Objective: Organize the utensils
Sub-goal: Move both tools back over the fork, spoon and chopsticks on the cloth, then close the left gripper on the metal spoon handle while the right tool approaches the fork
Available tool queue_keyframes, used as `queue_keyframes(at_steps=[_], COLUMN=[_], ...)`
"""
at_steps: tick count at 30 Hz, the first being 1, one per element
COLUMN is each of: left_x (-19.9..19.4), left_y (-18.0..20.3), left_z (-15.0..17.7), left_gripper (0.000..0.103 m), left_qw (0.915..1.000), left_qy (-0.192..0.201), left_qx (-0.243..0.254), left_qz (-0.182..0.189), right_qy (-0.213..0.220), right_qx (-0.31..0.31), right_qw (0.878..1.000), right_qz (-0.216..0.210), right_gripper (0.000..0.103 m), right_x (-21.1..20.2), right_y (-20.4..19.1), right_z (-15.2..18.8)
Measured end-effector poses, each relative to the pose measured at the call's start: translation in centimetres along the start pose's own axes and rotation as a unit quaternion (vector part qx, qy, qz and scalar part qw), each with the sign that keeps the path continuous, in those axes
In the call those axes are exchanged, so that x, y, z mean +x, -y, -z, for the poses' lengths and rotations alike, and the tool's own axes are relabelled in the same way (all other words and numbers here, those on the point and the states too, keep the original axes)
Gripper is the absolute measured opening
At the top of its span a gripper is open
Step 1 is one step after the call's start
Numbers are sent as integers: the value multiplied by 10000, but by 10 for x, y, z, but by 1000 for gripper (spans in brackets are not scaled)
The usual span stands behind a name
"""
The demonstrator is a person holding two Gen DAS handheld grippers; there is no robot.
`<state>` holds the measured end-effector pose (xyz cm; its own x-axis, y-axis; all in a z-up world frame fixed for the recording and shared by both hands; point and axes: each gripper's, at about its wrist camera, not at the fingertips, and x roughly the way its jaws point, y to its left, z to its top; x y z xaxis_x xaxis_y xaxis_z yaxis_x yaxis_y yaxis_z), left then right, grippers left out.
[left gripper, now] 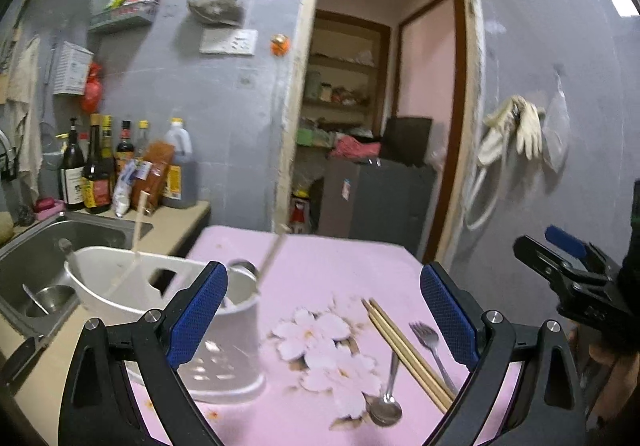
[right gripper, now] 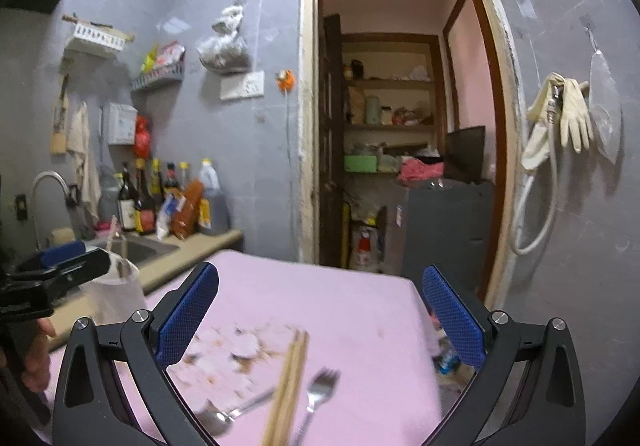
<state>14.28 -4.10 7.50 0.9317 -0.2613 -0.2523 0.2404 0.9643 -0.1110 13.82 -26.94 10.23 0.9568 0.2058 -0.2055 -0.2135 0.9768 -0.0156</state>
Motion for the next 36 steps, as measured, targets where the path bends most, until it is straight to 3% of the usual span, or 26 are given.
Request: queue_keyframes(at_steps=[13,19,20,24,29,32,36], left_x=[46,67,72,87,103,118,135], left_y=[35,42,44,53,62,64,61], left_z=[45,61,63,71,81,92,101], left_gripper=[94,90,87,75,52,40,31], left_qw=[9894,9784,9758,9649,9494,9343,9228], left_qy=[-1268,-1861,-1969,-2308,-2711,-3128,-3479], left_qx=[609,749,812,1117,1368,1378,1298], left_qz=[354,495,483,574,803,1014,1023], right_qy=[-1175,-1571,-1632,-1954,-2220,-2317,-2384], right_qx=[-17,-2,-14,-81,-72,-18,45], right_qw=[9931,9875,9865,9804,9745,9721,9704], right_qz=[53,-129,-145,-238,-328,-378,-390], right_gripper=[103,87,85,62,45,43,42], right_x=[30,40,41,51,61,65,68], right_y=[26,28,28,26,25,27,30], right_z=[41,54,56,66,73,74,76])
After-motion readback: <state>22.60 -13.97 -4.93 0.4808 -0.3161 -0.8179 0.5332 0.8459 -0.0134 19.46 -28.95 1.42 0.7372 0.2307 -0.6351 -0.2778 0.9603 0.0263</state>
